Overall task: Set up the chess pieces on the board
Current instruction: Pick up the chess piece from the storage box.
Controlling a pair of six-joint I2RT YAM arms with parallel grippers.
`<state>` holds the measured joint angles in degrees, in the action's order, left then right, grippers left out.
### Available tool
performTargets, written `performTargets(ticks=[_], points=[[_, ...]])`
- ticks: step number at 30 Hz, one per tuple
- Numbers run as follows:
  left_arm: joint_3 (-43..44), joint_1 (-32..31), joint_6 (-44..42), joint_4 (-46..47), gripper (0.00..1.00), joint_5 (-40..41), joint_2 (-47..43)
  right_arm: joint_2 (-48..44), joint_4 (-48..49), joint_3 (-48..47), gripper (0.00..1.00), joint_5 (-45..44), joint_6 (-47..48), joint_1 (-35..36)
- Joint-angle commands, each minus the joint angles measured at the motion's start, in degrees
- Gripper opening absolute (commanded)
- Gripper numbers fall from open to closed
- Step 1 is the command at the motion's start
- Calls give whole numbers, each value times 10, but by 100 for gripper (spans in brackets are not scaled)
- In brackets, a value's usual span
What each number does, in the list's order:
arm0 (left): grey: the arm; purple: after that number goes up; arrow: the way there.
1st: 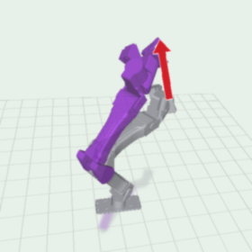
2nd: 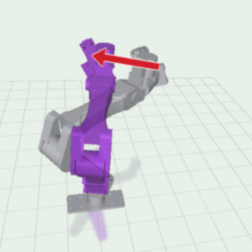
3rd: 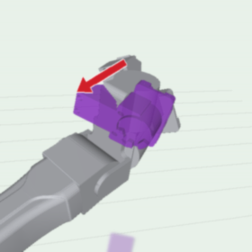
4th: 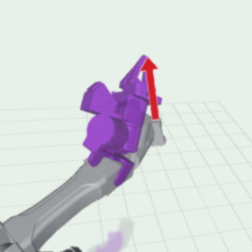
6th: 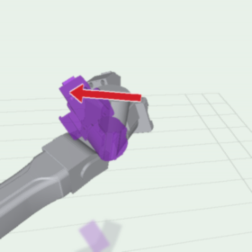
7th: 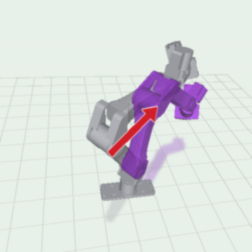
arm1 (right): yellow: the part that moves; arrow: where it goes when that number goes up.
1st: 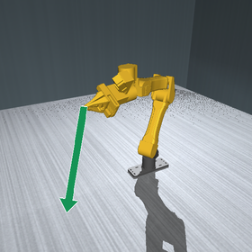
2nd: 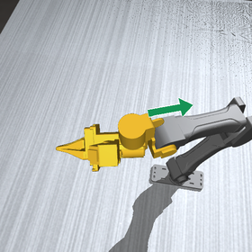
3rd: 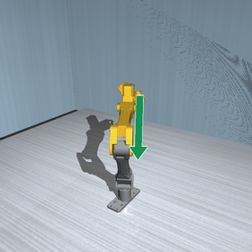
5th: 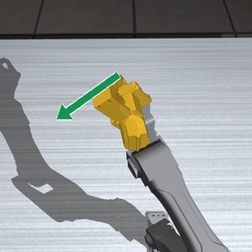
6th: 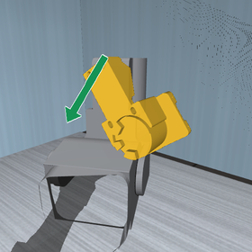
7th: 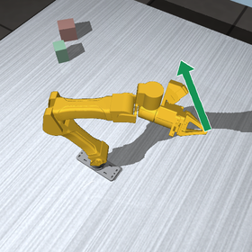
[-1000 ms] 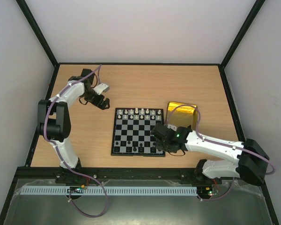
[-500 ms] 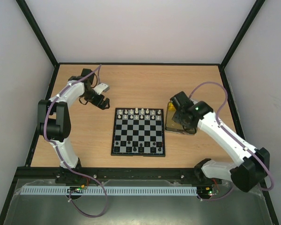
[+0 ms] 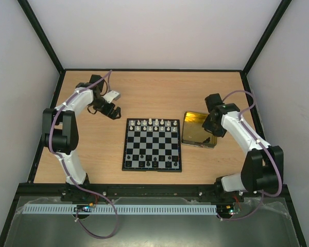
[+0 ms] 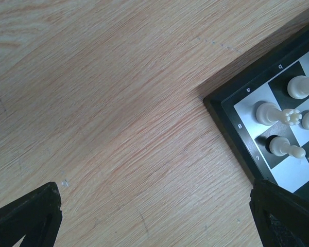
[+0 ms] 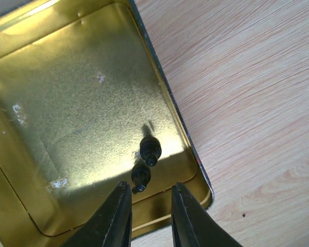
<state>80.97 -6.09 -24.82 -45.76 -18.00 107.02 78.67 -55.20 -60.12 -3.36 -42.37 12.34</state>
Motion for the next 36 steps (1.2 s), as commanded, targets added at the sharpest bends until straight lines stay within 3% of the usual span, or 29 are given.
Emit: performTargets(ticks=[1, 30, 36], points=[[14, 0, 7, -10, 99, -6, 14, 22, 47, 24, 22, 37, 35, -17], [5, 1, 12, -13, 99, 9, 9, 79, 160, 111, 21, 79, 50, -60], [1, 2, 8, -11, 99, 15, 6, 86, 161, 106, 14, 78, 54, -63]])
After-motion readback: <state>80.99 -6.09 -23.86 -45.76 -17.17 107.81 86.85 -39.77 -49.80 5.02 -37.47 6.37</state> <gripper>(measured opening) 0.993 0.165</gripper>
